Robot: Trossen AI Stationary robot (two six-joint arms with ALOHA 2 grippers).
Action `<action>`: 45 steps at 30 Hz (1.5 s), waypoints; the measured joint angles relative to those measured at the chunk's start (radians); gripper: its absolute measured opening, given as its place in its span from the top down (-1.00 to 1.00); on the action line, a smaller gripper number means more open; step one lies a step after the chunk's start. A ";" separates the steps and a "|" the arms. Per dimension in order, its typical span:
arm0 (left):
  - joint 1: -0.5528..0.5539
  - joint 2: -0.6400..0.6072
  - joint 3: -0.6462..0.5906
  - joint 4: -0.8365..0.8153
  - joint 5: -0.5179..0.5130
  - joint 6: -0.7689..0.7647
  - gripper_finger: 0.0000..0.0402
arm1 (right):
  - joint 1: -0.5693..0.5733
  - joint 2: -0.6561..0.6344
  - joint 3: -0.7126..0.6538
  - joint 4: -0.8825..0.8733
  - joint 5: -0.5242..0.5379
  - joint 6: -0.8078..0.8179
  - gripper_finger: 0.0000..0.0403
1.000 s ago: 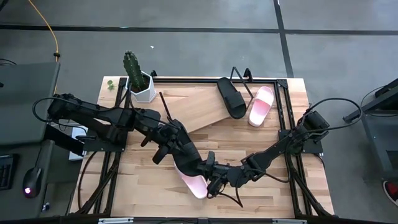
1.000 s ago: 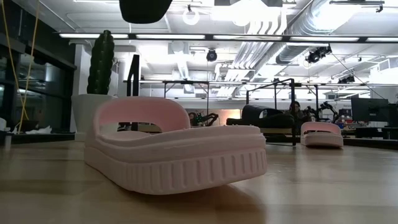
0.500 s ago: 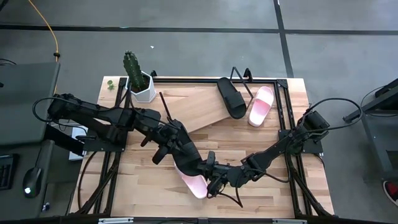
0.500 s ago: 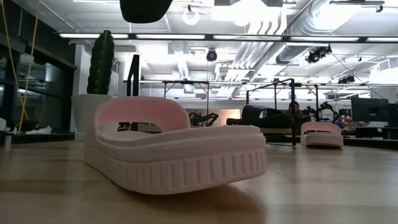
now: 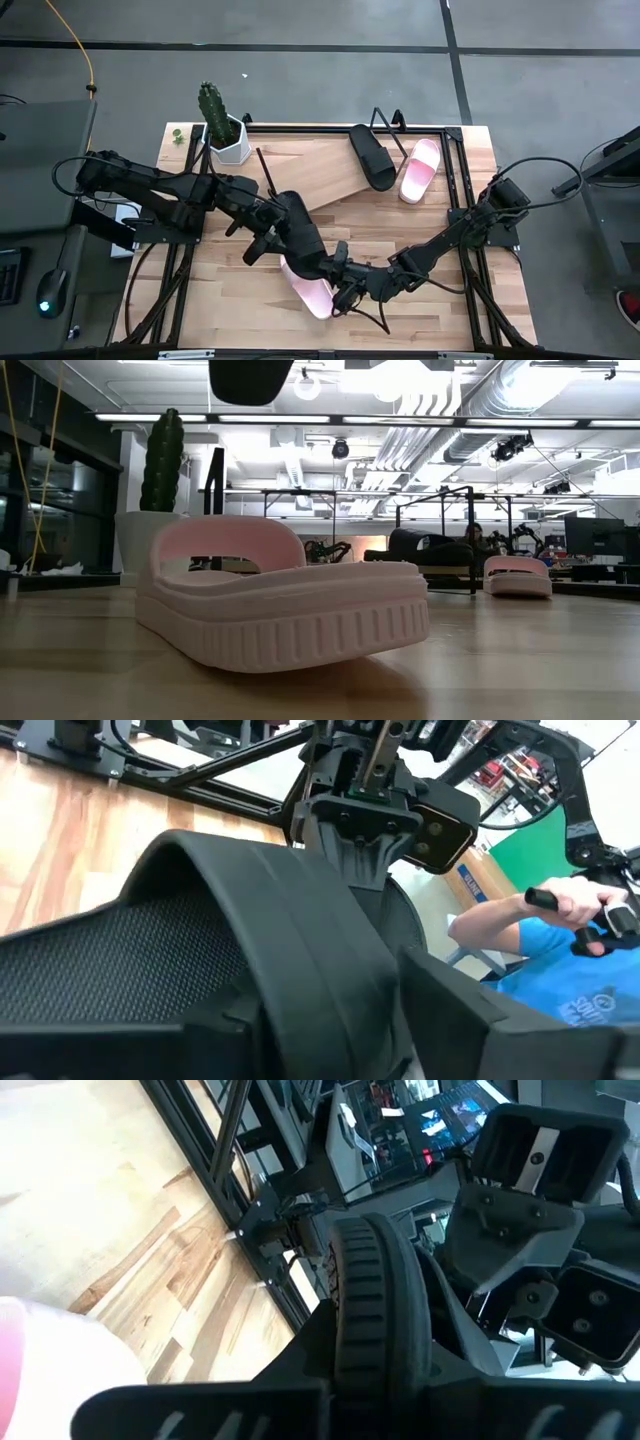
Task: Pick and place slides into the shelf
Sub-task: Put the left black slide on the shelf
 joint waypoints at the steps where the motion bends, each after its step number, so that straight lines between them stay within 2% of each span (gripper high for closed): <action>1: 0.000 0.000 0.000 0.000 0.000 0.013 0.14 | 0.000 0.000 0.000 0.000 0.000 0.001 0.93; 7: 0.000 -0.016 0.000 -0.021 -0.021 0.081 0.09 | -0.001 -0.007 0.000 -0.020 0.021 0.017 0.93; 14: 0.001 -0.061 -0.001 -0.025 -0.033 0.122 0.11 | 0.000 -0.080 0.001 -0.157 -0.003 0.135 0.93; 20: 0.001 -0.077 -0.001 -0.042 -0.036 0.185 0.12 | 0.000 -0.126 0.001 -0.244 -0.017 0.172 0.93; 24: 0.001 -0.078 -0.001 -0.086 -0.088 0.224 0.12 | -0.013 -0.164 0.000 -0.314 -0.046 0.205 0.93; 30: 0.002 -0.079 0.000 -0.100 -0.136 0.276 0.12 | -0.052 -0.253 0.000 -0.444 -0.115 0.293 0.93; 39: 0.002 -0.081 0.001 -0.111 -0.178 0.329 0.12 | -0.121 -0.364 0.000 -0.543 -0.225 0.313 0.93; 41: -0.003 -0.081 0.000 -0.121 -0.147 0.334 0.12 | -0.155 -0.389 -0.002 -0.587 -0.157 0.319 0.93; 45: -0.003 -0.081 0.000 -0.113 -0.145 0.338 0.12 | -0.236 -0.421 -0.002 -0.669 -0.163 0.352 0.93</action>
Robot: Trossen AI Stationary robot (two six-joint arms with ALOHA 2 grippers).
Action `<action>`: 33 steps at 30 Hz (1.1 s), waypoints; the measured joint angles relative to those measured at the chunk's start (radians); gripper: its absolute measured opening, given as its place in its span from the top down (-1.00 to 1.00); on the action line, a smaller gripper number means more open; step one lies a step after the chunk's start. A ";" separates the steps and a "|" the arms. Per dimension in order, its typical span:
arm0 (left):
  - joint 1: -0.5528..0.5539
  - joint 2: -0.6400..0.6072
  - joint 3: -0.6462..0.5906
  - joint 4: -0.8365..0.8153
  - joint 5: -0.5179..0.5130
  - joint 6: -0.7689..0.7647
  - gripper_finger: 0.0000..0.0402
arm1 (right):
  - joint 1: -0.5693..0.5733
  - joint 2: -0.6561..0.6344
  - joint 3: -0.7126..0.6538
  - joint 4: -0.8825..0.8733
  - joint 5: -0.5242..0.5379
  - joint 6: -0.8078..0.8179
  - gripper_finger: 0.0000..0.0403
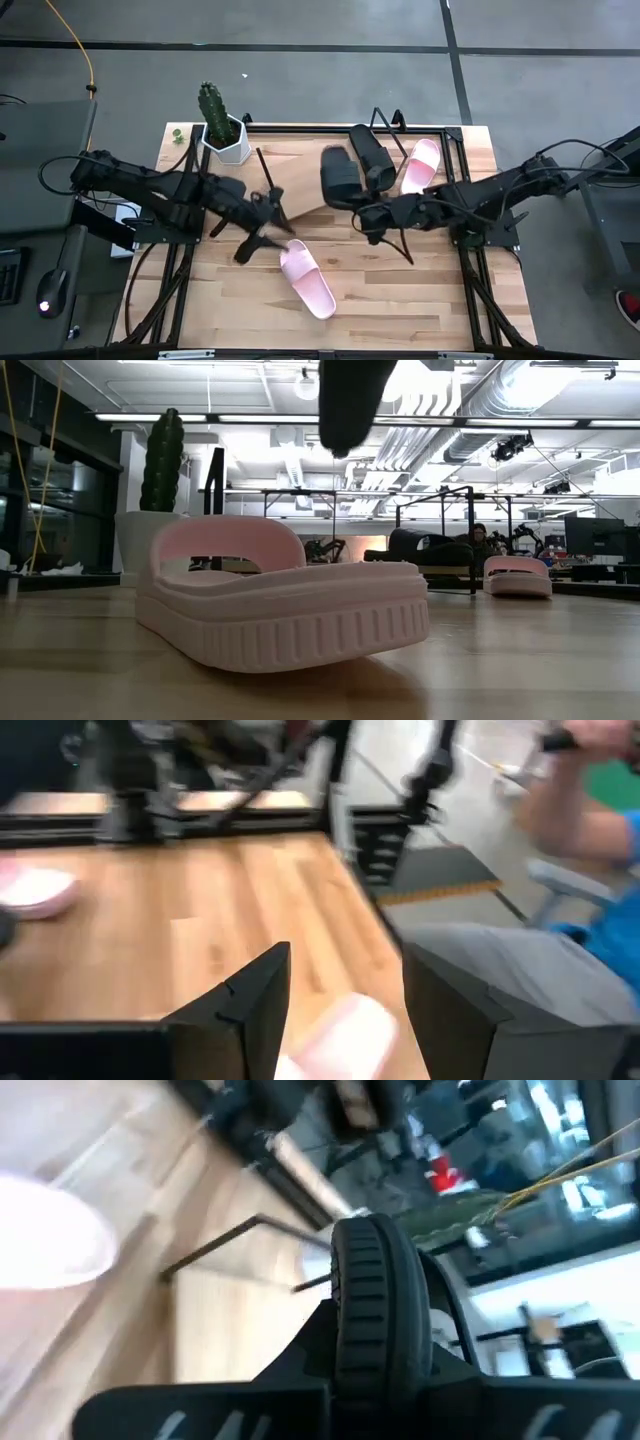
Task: Pick and place slides into the shelf
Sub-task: Put the left black slide on the shelf
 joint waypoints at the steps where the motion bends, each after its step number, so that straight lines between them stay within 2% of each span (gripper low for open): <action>1: 0.003 0.001 0.000 0.000 -0.004 0.001 0.12 | -0.020 -0.007 0.000 -0.019 -0.043 0.011 0.93; 3: 0.004 0.001 0.000 0.001 -0.013 0.001 0.12 | -0.072 -0.023 0.000 -0.049 -0.124 0.021 0.93; 7: -0.002 0.001 0.000 -0.011 0.000 0.011 0.12 | -0.165 -0.042 -0.016 -0.016 -0.200 -0.008 0.94; 12: 0.003 0.002 0.000 -0.018 -0.022 0.012 0.12 | -0.270 -0.064 -0.059 0.033 -0.384 -0.032 0.94; 20: 0.004 0.002 0.000 -0.026 -0.020 0.014 0.12 | -0.400 -0.079 -0.179 0.146 -0.558 -0.050 0.94; 33: 0.002 0.003 0.000 -0.039 -0.022 0.015 0.12 | -0.500 -0.079 -0.352 0.348 -0.647 -0.116 0.94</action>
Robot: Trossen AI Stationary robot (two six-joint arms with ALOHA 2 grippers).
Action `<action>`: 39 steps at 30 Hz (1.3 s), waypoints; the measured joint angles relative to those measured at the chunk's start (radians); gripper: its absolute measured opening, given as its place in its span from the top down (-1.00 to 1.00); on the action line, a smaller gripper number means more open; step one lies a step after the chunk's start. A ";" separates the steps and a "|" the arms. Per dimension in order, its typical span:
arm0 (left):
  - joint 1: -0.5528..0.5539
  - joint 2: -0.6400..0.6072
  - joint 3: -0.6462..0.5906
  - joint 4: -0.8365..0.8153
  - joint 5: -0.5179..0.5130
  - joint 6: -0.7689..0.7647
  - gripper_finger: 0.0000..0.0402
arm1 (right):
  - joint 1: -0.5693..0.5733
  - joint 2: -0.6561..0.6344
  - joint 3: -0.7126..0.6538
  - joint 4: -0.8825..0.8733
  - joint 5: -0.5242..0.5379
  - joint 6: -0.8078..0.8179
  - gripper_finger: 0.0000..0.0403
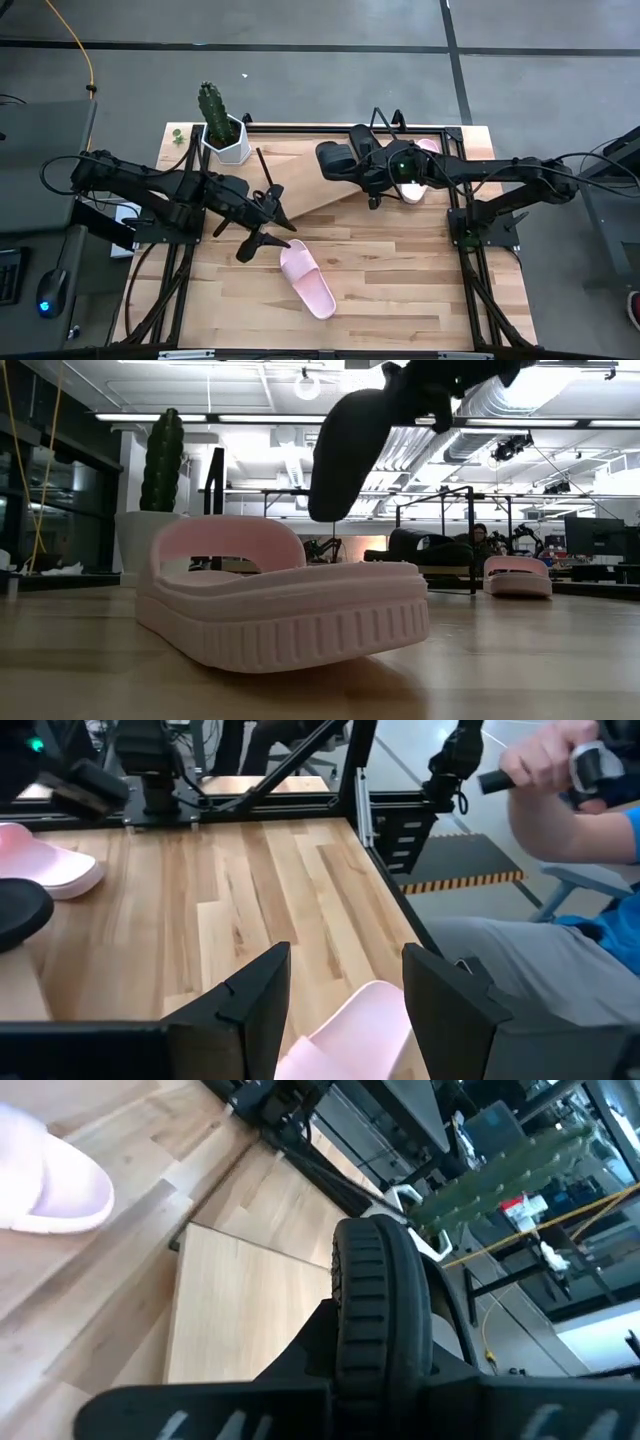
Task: Pick and place slides into the shelf
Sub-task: Put the left black slide on the shelf
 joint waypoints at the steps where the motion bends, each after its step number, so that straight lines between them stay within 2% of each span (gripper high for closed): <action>1: 0.000 0.000 0.000 -0.001 0.000 0.000 0.12 | -0.006 0.000 -0.008 0.010 -0.003 -0.002 0.94; 13: 0.001 0.000 0.000 0.000 0.000 0.011 0.12 | -0.132 0.001 -0.104 0.132 -0.094 -0.068 0.94; 25: 0.001 0.000 0.000 0.002 -0.007 0.016 0.12 | -0.273 0.002 -0.220 0.266 -0.229 -0.084 0.94; 39: 0.001 0.000 0.000 0.007 -0.008 0.029 0.12 | -0.286 0.004 -0.232 0.240 -0.253 -0.062 0.94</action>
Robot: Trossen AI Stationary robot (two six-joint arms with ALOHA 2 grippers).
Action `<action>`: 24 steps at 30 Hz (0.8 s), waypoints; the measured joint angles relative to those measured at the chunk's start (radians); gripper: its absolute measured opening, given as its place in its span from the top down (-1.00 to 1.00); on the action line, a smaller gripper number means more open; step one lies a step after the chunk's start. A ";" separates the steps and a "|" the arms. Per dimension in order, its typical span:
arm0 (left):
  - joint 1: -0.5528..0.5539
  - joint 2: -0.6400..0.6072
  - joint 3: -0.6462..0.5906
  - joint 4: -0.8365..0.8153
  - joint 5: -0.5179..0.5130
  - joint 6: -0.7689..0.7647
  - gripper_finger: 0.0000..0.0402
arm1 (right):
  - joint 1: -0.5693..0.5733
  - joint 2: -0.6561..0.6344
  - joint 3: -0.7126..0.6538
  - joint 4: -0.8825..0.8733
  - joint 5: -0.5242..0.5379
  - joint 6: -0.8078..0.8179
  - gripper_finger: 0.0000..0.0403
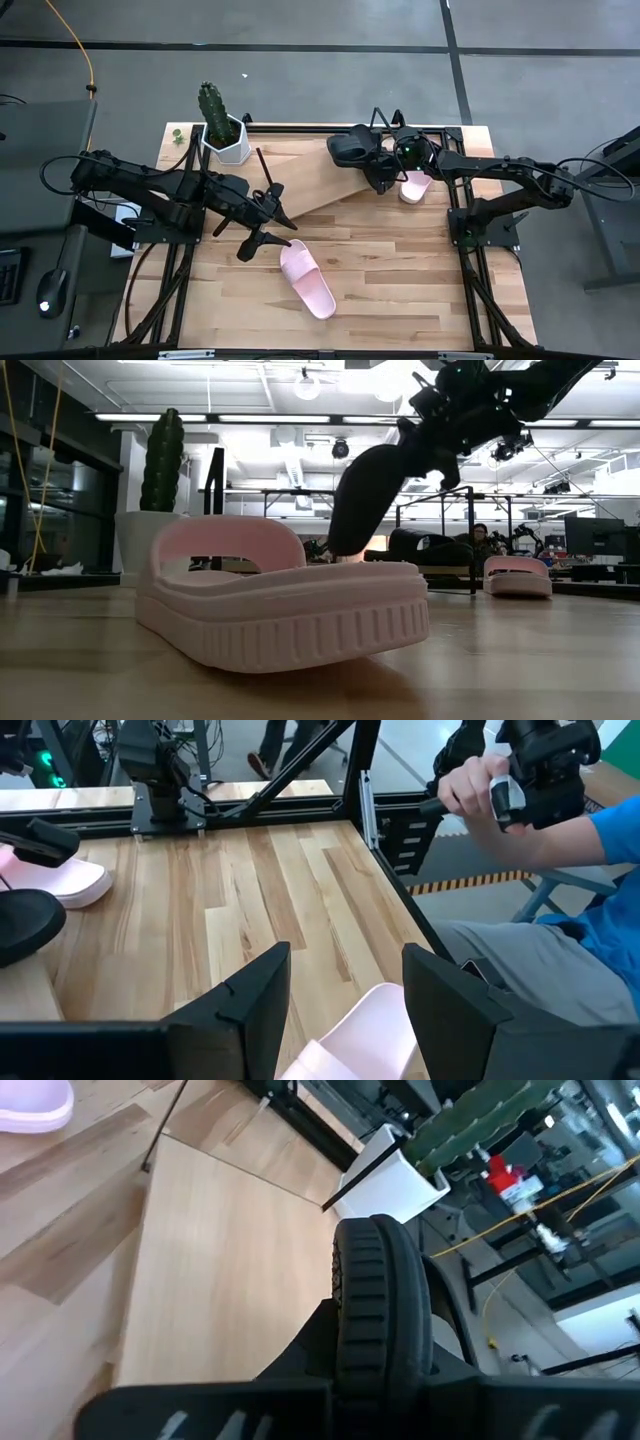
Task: Pick and place slides into the shelf
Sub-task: Put the left black slide on the shelf
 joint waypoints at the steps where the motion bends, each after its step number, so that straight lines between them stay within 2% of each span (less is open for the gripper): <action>1: 0.000 0.000 0.000 0.000 0.000 0.000 0.12 | 0.000 0.000 0.000 -0.005 0.000 0.003 0.94; 9: 0.000 0.000 0.000 0.001 0.000 0.000 0.12 | 0.000 0.010 0.000 -0.024 0.000 0.009 0.94; 24: 0.000 0.000 0.000 0.000 0.000 -0.003 0.12 | 0.000 0.105 0.002 0.001 -0.001 0.009 0.94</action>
